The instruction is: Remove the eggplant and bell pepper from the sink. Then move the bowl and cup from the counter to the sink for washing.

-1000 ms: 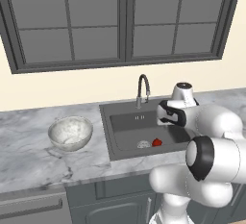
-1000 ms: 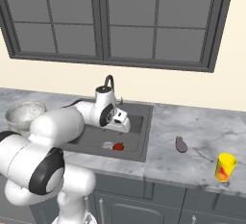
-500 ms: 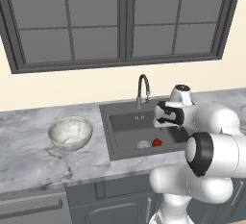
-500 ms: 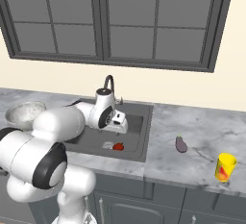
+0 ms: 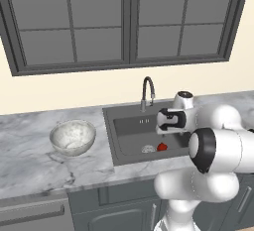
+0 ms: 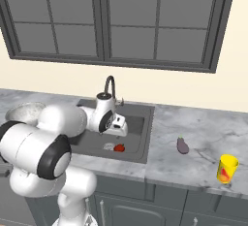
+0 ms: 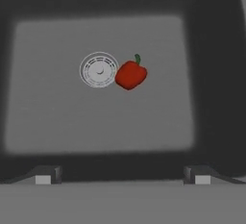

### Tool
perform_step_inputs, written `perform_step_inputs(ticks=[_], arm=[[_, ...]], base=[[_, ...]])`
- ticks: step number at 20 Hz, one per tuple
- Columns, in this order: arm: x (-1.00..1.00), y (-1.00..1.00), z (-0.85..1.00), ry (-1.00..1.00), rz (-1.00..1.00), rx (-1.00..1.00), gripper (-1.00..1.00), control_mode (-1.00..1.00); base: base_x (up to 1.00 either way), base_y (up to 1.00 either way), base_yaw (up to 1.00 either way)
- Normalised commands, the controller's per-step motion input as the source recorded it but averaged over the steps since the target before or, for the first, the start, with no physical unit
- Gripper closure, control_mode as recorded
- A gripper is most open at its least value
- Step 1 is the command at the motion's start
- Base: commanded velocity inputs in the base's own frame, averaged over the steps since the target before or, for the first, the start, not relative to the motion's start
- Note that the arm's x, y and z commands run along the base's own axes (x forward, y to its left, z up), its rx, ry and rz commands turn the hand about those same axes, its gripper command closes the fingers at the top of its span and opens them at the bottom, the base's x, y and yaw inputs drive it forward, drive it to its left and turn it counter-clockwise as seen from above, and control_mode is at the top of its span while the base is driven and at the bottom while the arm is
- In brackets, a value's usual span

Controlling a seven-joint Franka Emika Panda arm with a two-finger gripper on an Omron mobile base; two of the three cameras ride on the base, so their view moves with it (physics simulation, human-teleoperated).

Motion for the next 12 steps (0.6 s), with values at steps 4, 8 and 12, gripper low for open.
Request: perform_step_inputs(ticks=[4, 8, 12], arm=[[0.10, 0.03, -0.19, -0.02, 0.00, 0.00, -1.00, -1.00], [0.08, 0.00, -0.20, 0.00, 0.00, 0.00, -1.00, -1.00], [0.06, 0.00, -0.21, 0.00, 0.00, 0.00, -1.00, -1.00]], base=[[0.00, 0.00, 0.00], [0.00, 0.00, 0.00], [0.00, 0.00, 0.00]])
